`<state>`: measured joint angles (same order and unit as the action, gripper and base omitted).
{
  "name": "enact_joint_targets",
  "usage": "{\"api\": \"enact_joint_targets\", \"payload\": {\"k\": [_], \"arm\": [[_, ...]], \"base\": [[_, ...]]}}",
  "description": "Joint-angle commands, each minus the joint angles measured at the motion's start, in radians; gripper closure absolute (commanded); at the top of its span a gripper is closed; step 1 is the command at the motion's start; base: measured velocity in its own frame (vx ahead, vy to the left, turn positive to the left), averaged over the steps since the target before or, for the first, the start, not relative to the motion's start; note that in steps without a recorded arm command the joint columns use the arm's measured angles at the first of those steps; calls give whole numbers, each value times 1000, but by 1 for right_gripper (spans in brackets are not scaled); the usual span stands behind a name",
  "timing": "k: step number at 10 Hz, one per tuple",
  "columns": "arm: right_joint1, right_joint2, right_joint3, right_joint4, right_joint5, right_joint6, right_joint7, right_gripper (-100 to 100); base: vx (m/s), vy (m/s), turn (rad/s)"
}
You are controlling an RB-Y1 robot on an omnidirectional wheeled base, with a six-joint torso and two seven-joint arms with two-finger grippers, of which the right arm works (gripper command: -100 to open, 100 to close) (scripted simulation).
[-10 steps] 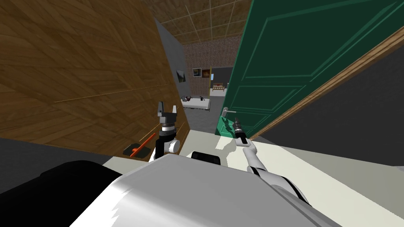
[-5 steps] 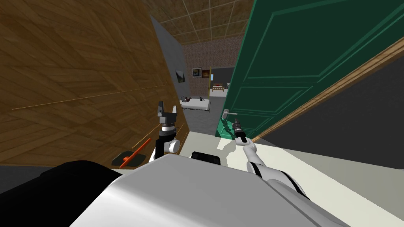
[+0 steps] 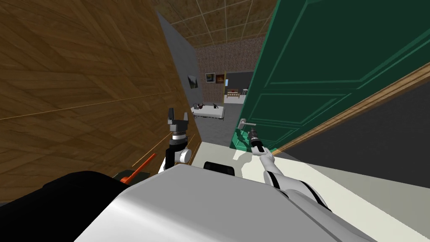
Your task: Pull the door open
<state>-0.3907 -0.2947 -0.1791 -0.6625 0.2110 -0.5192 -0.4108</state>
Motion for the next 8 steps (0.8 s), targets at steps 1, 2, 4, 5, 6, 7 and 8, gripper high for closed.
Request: {"api": "enact_joint_targets", "payload": {"k": [1,2,4,5,6,7,8], "arm": [[10,-16,-5,-3,-4,1,-10,-100],[14,-28,-11,2,-8,-3,-16,-100],[24,-53,-22,12,-16,-12,-28,-100],[24,-53,-22,12,-16,-12,-28,-100],[31,-71,-30,20,-22,-18,-36,-100],[32,-75,-32,21,-23,-20,-38,-100],[41,-68,-28,0,-21,-8,-36,-100]], "base": [[209,31,73],[191,35,128],[196,2,133],[132,5,27],[182,22,107],[205,-4,84],[82,-10,13]]}}
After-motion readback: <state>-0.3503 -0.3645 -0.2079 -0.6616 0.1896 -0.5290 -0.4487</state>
